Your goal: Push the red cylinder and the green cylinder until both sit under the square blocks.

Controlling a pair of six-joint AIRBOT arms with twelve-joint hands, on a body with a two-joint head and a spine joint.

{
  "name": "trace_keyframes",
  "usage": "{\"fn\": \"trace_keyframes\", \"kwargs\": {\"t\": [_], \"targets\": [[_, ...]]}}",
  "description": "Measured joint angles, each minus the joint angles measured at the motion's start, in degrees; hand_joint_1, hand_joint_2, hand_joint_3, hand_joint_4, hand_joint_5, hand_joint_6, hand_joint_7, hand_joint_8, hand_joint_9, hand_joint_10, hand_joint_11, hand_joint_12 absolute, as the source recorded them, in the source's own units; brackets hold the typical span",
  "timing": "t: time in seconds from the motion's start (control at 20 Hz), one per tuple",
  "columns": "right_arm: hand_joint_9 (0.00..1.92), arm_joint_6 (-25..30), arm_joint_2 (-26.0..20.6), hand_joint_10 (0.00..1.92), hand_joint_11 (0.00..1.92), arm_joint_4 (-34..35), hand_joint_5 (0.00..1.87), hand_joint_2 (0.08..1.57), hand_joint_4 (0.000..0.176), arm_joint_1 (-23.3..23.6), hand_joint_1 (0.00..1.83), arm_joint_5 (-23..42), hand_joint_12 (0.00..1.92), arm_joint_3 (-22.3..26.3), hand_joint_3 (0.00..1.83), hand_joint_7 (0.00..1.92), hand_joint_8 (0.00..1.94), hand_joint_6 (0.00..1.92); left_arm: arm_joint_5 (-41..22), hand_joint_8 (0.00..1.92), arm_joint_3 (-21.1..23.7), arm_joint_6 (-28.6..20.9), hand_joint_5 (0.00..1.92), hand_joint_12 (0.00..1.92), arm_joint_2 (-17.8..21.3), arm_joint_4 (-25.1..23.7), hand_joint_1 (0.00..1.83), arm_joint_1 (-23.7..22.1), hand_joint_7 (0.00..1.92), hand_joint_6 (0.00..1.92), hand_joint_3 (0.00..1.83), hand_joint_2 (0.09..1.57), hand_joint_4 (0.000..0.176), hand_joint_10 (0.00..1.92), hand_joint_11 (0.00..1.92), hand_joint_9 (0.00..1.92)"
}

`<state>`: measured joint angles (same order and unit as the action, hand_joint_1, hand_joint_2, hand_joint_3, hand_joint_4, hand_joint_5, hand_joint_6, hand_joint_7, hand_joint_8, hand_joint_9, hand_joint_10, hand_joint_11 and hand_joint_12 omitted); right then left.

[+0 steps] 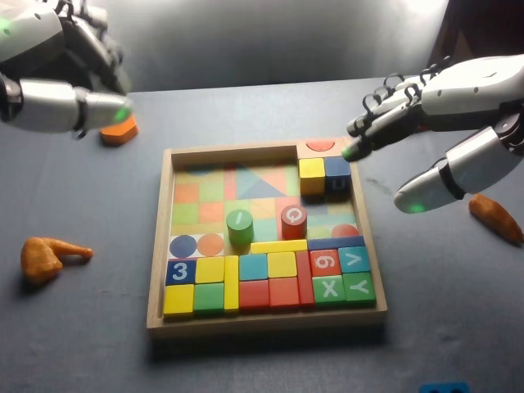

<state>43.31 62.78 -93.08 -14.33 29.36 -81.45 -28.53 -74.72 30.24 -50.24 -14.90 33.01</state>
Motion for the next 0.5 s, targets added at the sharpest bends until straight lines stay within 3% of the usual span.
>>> {"fn": "trace_keyframes", "kwargs": {"t": [0.1, 0.15, 0.25, 0.3, 0.5], "targets": [[0.25, -0.26, 0.24, 0.02, 0.00, 0.00, 0.32, 1.06, 0.057, 0.04, 0.32, 0.00, 1.03, 0.00, 0.00, 0.23, 0.00, 0.00, -0.48, 0.01, -0.15, -0.13, 0.10, 0.30, -0.26, 0.15, 0.00, 0.00, 0.04, 0.01, 0.01, 1.18, 0.048, 0.01, 0.01, 0.05], [0.25, -0.33, 0.22, 0.02, 0.00, -0.02, 0.32, 1.07, 0.044, 0.04, 0.33, 0.17, 1.03, 0.00, 0.00, 0.23, 0.00, 0.00, -0.66, 0.00, -0.15, -0.13, 0.09, 0.27, -0.26, 0.02, 0.00, 0.00, 0.04, 0.00, 0.00, 1.18, 0.043, 0.01, 0.00, 0.04], [0.25, -0.46, 0.15, 0.02, 0.00, -0.13, 0.33, 1.07, 0.050, 0.04, 0.34, -0.09, 1.03, -0.02, 0.00, 0.23, 0.00, 0.00, -0.39, 0.00, -0.15, -0.13, 0.09, 0.23, -0.26, 0.00, 0.00, 0.00, 0.04, 0.00, 0.00, 1.17, 0.067, 0.00, 0.00, 0.03], [0.24, -0.48, 0.20, 0.01, 0.00, -0.20, 0.33, 1.06, 0.063, 0.22, 0.35, -0.02, 1.01, -0.02, 0.00, 0.23, 0.00, 0.00, -0.39, 0.00, -0.15, -0.11, 0.09, 0.21, -0.26, 0.04, 0.00, 0.00, 0.04, 0.00, 0.00, 1.17, 0.086, 0.00, 0.00, 0.03], [0.16, 0.74, 0.74, 0.00, 0.00, -3.69, 0.35, 1.08, 0.074, 1.38, 0.33, 0.63, 0.88, -0.26, 0.00, 0.22, 0.00, 0.00, 0.00, 0.00, -0.35, -0.11, 0.09, 0.28, -0.50, -0.09, 0.00, -0.04, 0.04, 0.00, 0.00, 1.18, 0.073, 0.00, 0.00, 0.04]]}}
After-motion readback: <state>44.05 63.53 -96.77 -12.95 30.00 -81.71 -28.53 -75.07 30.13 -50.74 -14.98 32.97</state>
